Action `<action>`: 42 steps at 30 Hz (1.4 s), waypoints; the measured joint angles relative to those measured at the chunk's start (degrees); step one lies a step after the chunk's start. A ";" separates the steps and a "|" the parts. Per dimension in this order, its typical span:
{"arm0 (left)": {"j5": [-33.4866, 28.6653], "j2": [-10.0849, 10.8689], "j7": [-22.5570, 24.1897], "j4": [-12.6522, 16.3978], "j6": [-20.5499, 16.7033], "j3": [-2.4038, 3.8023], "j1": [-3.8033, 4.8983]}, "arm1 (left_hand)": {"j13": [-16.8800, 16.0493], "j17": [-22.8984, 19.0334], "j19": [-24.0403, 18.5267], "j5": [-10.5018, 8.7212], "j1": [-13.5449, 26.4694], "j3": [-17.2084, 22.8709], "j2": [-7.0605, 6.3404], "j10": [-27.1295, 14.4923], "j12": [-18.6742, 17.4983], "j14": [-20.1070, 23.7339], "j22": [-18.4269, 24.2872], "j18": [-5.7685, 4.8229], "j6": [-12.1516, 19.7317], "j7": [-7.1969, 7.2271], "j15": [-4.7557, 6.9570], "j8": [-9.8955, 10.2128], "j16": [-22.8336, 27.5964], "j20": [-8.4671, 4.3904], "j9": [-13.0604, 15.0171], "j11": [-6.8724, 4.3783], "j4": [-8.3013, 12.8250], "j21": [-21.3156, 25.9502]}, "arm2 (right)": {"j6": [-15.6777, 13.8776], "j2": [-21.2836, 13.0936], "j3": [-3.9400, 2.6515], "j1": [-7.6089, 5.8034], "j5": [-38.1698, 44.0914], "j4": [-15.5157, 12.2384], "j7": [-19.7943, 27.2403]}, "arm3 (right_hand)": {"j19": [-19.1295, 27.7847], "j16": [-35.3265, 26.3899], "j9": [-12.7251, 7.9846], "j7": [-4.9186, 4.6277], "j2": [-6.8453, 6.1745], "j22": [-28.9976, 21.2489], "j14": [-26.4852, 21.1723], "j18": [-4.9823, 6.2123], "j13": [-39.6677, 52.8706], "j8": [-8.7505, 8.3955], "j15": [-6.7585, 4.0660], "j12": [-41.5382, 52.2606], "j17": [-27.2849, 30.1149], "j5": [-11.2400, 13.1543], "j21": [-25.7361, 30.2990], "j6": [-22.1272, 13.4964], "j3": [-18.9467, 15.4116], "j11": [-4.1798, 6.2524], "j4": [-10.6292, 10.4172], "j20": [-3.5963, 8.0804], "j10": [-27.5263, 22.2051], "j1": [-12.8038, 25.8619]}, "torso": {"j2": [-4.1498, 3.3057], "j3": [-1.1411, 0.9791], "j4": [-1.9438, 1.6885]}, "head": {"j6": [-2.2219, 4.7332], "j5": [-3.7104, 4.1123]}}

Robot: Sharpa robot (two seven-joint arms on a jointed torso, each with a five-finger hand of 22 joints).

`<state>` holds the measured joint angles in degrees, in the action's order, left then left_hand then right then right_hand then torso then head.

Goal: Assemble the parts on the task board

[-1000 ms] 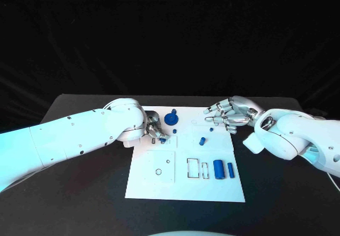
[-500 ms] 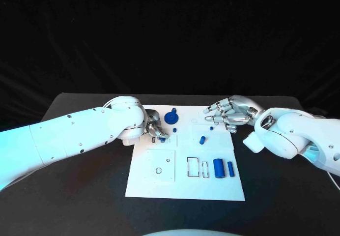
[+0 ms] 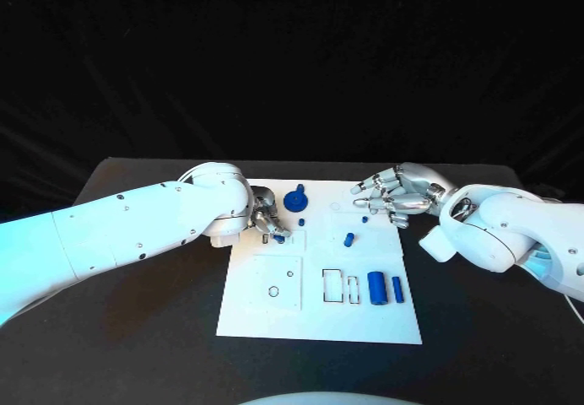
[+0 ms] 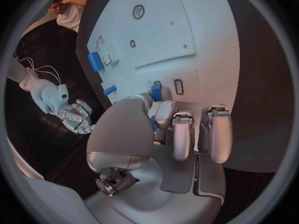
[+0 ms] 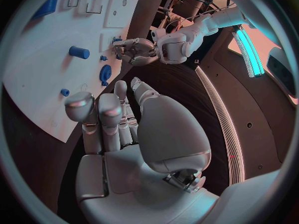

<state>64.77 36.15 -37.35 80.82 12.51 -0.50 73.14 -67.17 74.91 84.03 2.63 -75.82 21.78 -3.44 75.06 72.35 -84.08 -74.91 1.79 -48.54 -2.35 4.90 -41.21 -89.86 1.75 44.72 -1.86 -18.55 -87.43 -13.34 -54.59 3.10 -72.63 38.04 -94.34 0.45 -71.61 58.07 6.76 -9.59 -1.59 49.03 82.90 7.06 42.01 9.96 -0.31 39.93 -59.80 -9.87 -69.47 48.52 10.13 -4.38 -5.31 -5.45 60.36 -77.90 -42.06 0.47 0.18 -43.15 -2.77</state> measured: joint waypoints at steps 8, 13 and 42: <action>0.30 0.15 0.08 0.16 0.71 0.02 0.05 | 0.03 0.04 0.00 -0.01 0.00 0.05 0.01 0.00 0.00 0.00 0.00 0.00 0.00 -0.01 0.00 0.00 0.00 0.00 0.00 0.00 0.05 0.00 | 0.30 -0.18 0.00 0.00 -0.27 -0.08 0.08 | 0.00 0.00 -0.01 0.00 0.00 0.00 0.00 0.00 0.00 0.00 0.00 0.00 0.00 0.00 0.00 0.00 0.00 0.00 0.00 0.00 0.00 0.00 | -0.01 0.00 -0.02 | -0.12 -0.25; 0.39 0.30 0.08 0.26 1.07 0.05 0.07 | 0.15 0.04 0.00 -0.01 -0.02 0.23 -0.02 -0.01 0.00 0.00 0.00 0.00 0.00 -0.02 0.00 0.06 0.00 0.00 0.00 0.01 -0.09 0.00 | 0.39 -0.37 0.00 0.00 -0.34 -0.12 0.16 | 0.00 0.00 -0.01 0.00 0.00 0.00 0.00 0.00 0.00 0.00 0.00 0.00 0.00 0.00 0.00 0.00 0.00 0.00 0.00 0.00 0.00 0.00 | -0.01 -0.01 0.02 | -0.17 -0.33; 0.71 -0.23 -0.49 -0.06 2.12 0.10 0.20 | 0.31 0.02 0.00 -0.05 0.01 0.53 -0.36 -0.01 0.00 0.00 0.01 -0.01 -0.14 -0.13 0.00 0.17 0.00 0.00 0.20 0.01 -0.10 0.00 | 0.33 -0.49 -0.01 0.01 -0.35 -0.43 0.81 | 0.00 0.00 0.02 0.00 0.00 -0.09 0.00 0.00 0.01 0.00 0.00 0.00 0.00 0.00 0.00 0.00 0.01 -0.04 0.01 0.00 0.04 0.00 | -0.01 0.00 0.02 | -0.35 -0.40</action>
<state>65.48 35.92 -37.84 80.76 14.63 -0.39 73.35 -66.86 74.93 84.03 2.58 -75.81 22.31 -3.80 75.05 72.35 -84.08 -74.91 1.78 -48.68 -2.48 4.90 -41.05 -89.86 1.75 44.91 -1.84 -18.65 -87.42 -13.00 -55.09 3.08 -72.62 37.69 -94.77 1.26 -71.61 58.07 6.79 -9.59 -1.60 48.94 82.90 7.06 42.02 9.96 -0.31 39.92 -59.80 -9.87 -69.47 48.52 10.13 -4.42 -5.30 -5.45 60.40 -77.90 -42.07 0.47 0.20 -43.50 -3.16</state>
